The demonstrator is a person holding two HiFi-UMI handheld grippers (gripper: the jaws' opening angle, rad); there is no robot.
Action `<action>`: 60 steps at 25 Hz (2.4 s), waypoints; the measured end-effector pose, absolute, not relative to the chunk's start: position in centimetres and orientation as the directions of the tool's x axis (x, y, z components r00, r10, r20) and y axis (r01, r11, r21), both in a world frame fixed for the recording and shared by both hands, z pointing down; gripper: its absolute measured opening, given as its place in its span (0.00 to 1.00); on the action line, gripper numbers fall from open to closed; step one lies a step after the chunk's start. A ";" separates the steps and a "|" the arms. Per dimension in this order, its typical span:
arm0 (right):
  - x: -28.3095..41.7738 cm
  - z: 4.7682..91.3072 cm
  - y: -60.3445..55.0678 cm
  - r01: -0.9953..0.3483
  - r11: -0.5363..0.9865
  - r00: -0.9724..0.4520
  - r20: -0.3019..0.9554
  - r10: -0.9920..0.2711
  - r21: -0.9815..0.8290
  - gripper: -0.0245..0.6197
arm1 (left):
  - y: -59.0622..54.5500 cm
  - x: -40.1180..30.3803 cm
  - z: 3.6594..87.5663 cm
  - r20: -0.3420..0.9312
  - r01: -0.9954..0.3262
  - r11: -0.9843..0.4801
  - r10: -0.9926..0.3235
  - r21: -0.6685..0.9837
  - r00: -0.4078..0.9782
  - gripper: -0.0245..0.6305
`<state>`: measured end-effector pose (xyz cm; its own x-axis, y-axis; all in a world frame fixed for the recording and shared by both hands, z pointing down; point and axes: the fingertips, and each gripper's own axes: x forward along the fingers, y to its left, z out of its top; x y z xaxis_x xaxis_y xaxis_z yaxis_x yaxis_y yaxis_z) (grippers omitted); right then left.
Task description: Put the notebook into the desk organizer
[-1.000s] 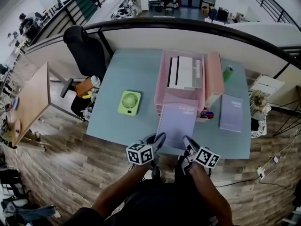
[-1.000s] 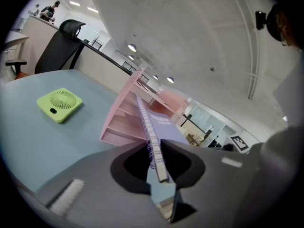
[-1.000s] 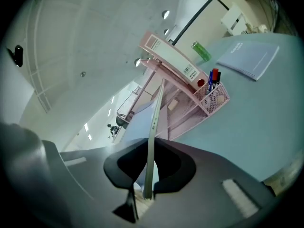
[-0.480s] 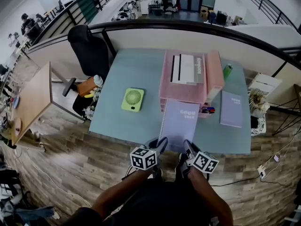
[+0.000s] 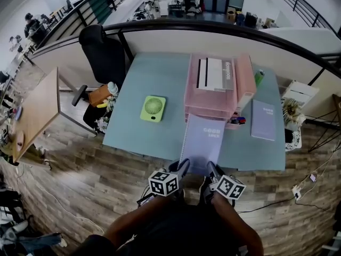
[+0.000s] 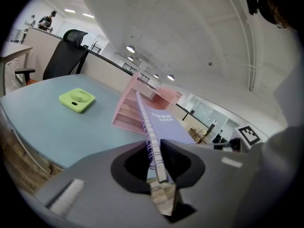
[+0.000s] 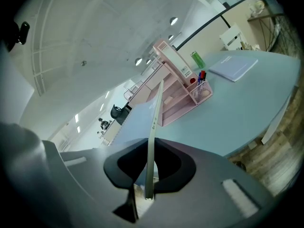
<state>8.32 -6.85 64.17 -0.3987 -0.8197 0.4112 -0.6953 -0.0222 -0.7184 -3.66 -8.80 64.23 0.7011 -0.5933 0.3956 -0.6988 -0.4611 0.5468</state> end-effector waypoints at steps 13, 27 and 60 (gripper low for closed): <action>8.5 65.9 -6.6 -0.700 -0.050 -0.395 0.445 -0.804 -0.712 0.09 | -8.5 -3.7 66.4 0.420 -0.696 -0.402 -0.583 0.595 0.696 0.21; 9.6 68.2 -9.1 -0.666 -0.084 -0.433 0.476 -0.766 -0.741 0.09 | -10.8 -2.3 68.8 0.461 -0.708 -0.337 -0.574 0.620 0.677 0.21; 10.3 69.9 -18.1 -0.483 -0.083 -0.571 0.386 -0.725 -0.872 0.29 | -22.8 -1.4 71.1 0.473 -0.698 -0.112 -0.659 0.707 0.585 0.18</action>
<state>10.34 -18.12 69.92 -0.5710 -0.7247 0.3857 -0.4830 -0.0833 -0.8716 -1.38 -22.80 71.08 0.5847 -0.6591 0.4730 -0.6981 -0.1118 0.7072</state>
